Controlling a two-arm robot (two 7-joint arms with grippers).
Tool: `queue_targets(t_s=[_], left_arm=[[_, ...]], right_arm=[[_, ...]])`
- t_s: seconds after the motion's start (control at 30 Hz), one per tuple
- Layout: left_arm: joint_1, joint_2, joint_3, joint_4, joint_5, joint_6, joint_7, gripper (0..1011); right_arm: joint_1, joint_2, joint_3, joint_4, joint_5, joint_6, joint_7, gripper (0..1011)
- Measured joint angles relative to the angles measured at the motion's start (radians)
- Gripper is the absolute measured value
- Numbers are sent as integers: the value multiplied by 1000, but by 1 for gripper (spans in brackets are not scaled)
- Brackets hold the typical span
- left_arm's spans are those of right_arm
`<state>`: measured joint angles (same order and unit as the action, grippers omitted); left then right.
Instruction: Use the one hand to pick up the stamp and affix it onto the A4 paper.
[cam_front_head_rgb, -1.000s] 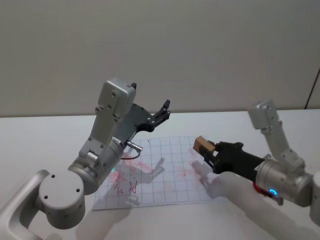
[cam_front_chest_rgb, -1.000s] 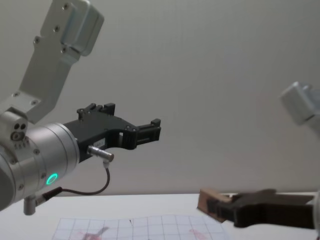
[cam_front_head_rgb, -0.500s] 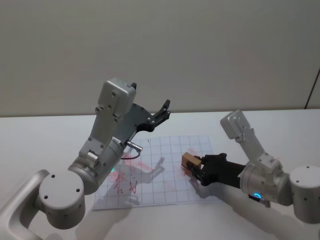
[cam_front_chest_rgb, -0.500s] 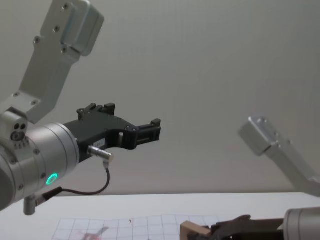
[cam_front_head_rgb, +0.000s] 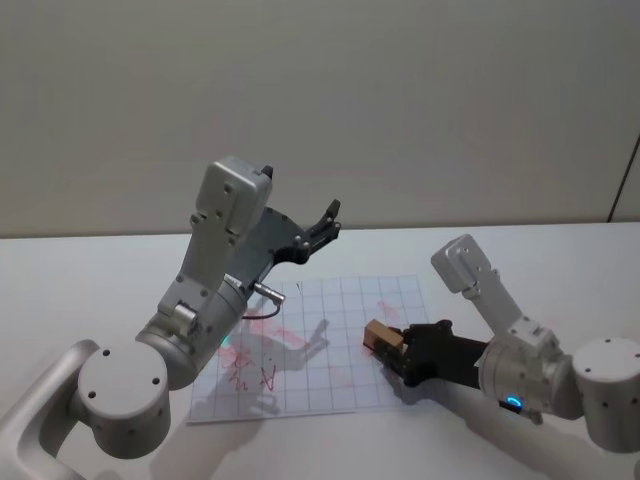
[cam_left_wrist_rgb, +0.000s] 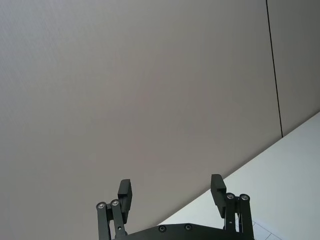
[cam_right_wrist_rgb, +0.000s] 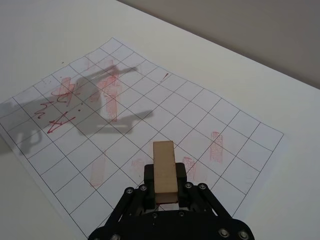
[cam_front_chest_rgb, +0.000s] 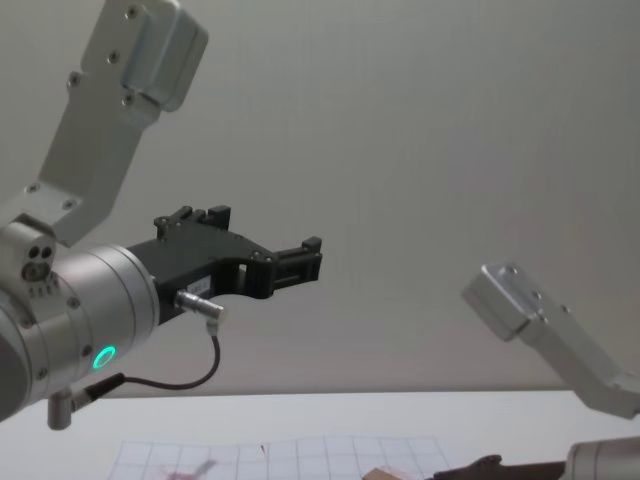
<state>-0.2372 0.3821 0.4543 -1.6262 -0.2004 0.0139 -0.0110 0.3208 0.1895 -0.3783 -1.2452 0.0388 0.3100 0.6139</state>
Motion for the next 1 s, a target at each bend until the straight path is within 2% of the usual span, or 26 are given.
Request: queue_targets(t_s=[0.27,0.5,0.8,1.0], left_arm=[[0,0,0,0,0,0,0,1001],[0,0,0,0,0,0,0,1001],[0,0,0,0,0,0,0,1001],[0,0,0,0,0,0,0,1001]], right_arm=[[-7,5,-4,-2,-5,2,-8,220],[-13,5,-7,-6,3,-26,-33,220],[-13,8,8,-47,43,-82,-95,220],[-32,29,31,-108,82,-117,-152,220]])
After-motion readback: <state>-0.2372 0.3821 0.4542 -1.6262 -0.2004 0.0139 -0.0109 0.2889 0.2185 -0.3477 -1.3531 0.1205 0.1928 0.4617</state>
